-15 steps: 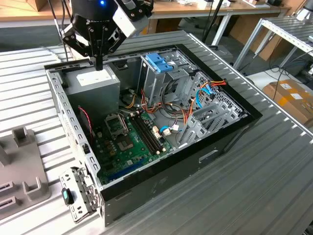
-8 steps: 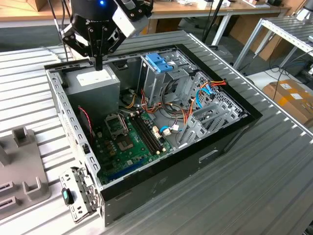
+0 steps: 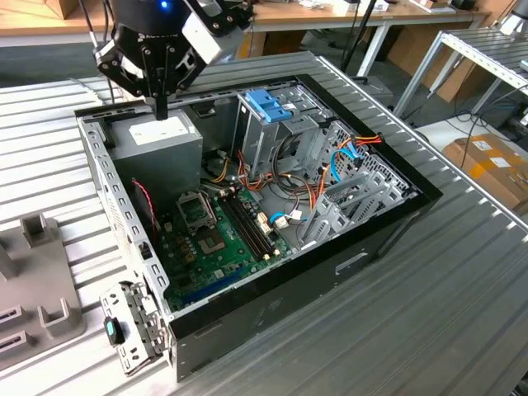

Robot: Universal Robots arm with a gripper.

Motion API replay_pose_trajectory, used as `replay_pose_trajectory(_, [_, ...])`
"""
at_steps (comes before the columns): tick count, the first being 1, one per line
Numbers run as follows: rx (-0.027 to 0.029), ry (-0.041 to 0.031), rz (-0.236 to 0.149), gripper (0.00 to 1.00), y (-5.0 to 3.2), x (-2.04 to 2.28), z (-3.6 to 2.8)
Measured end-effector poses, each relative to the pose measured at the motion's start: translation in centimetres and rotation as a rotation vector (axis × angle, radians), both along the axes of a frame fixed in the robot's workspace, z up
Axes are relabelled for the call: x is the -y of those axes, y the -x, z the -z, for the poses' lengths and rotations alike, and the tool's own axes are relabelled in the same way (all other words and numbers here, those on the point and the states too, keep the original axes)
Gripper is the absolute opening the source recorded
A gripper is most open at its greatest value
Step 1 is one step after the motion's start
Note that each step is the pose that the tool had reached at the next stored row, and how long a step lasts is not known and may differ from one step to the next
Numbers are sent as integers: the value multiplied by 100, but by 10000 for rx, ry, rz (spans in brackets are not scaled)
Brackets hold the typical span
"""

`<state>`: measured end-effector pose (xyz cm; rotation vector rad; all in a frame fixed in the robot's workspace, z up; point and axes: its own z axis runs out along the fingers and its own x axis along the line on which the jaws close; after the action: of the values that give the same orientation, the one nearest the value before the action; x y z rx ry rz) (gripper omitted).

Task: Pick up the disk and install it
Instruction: 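Reach for the disk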

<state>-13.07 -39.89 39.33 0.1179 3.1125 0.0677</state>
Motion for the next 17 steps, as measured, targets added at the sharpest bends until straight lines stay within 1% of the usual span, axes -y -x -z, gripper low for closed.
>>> replay_pose_trajectory(8, [0, 1, 1, 11, 77, 0, 0])
replay_pose_trajectory(17, [0, 1, 1, 11, 201, 0, 0])
